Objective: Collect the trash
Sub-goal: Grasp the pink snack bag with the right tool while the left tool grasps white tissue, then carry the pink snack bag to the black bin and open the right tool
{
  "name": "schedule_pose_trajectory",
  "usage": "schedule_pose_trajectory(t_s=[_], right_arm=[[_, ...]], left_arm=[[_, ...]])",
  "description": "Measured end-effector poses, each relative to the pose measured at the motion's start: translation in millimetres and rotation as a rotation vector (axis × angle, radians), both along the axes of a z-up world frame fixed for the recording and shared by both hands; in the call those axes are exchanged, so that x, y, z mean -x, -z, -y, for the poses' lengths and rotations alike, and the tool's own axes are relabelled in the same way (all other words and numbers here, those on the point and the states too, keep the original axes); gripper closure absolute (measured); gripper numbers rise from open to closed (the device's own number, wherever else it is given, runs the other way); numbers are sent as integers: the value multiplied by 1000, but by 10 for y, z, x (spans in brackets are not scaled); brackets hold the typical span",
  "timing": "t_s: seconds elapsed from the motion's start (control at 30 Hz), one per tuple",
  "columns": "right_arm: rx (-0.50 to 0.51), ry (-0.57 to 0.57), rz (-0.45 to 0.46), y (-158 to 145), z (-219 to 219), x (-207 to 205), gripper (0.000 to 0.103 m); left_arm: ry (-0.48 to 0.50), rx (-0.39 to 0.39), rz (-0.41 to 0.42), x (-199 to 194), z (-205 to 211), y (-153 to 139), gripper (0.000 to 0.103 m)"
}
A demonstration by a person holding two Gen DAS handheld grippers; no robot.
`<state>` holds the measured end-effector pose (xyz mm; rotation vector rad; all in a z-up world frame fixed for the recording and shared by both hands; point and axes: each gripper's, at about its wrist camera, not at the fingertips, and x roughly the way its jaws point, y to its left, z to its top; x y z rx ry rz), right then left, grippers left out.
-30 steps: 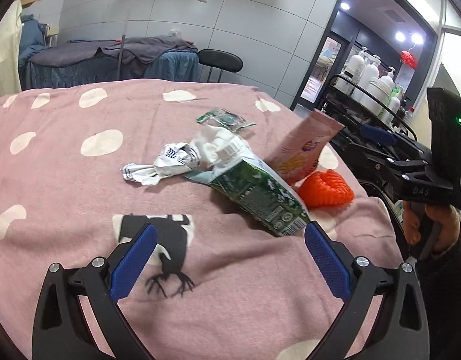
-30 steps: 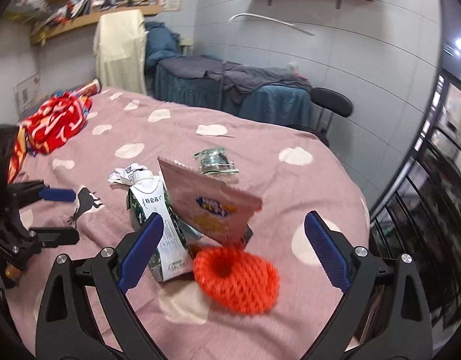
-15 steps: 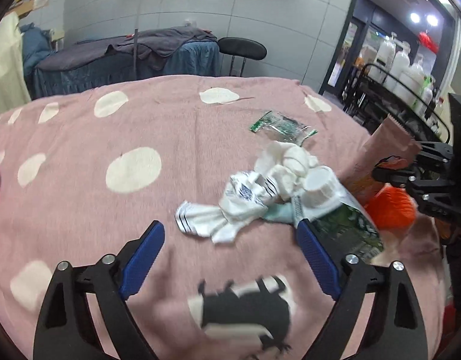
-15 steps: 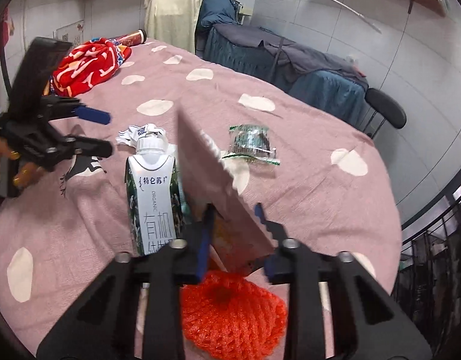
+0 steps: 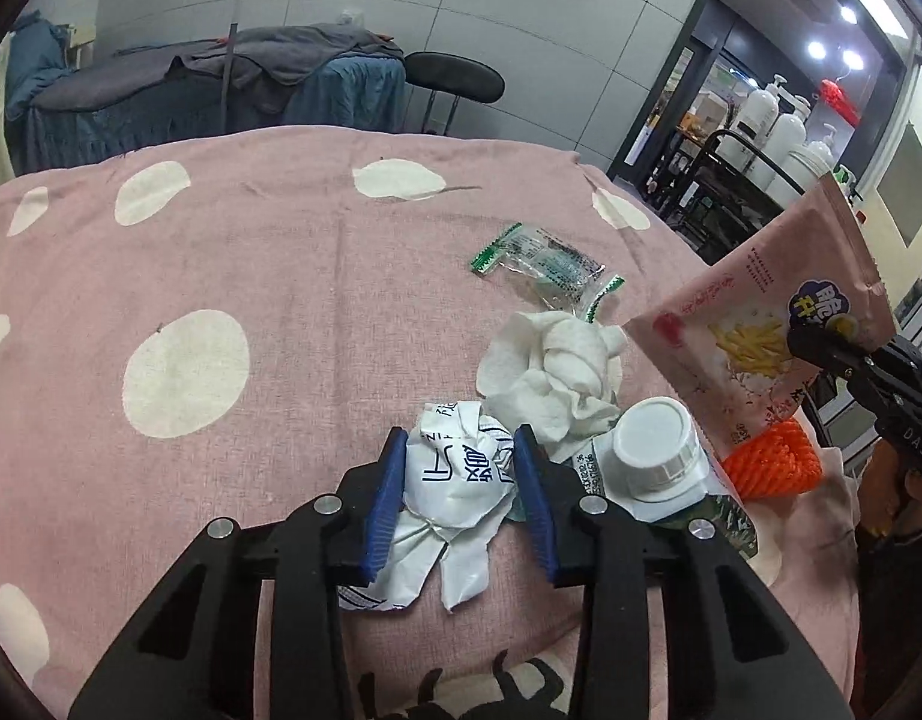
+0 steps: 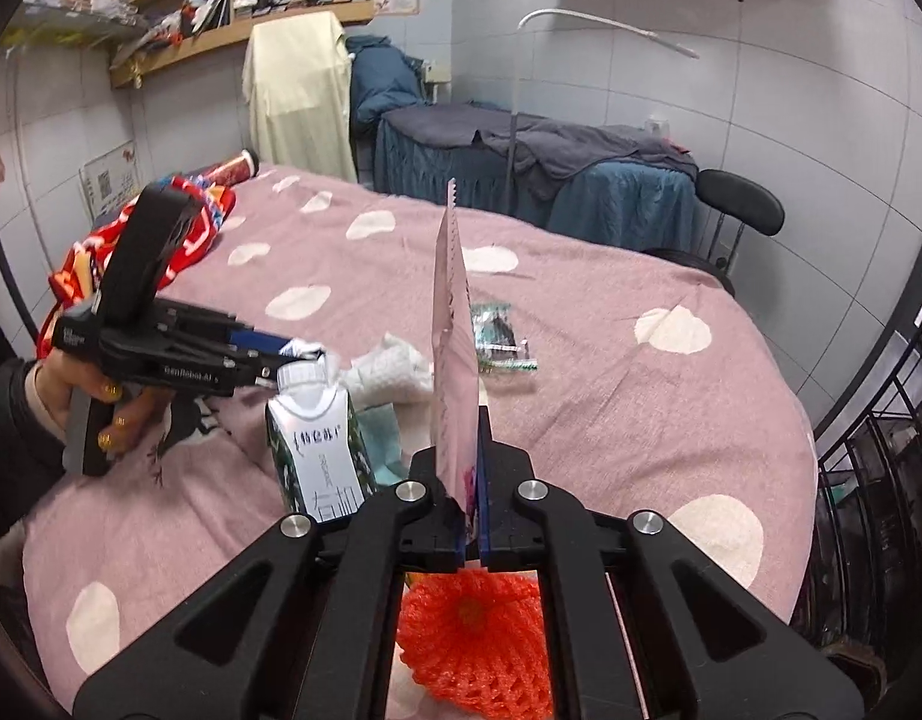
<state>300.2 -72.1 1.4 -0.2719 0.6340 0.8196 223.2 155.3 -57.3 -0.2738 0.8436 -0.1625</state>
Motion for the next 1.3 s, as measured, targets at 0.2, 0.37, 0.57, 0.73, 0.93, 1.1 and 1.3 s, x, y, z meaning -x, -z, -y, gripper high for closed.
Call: schedule_pose_trajectory(t_s=[0.2,0.37,0.57,0.73,0.93,1.1,1.3], right_arm=[[-74,53,23,-167,90,71,99],[-112,82,50,-298,209,255,99],[-130,144,47,-375,433,460,99],[-131,206,54,-377,715,651,99],[-153,283,56,-354,1135,905,99],[-163,354,81,-362,1506,1093,99],[-171,446,100,-331,1892,1271,99]], left_arm=[[-104,-16,44,225,-67,-153,70],[-145,-40,131,516,35,-411,70],[-94,-39,196,758,384,-625,70],[-16,-20,222,866,736,-702,70],[61,30,234,909,1089,-745,70],[119,42,247,940,1410,-785,70],[202,51,248,899,1836,-791,70]])
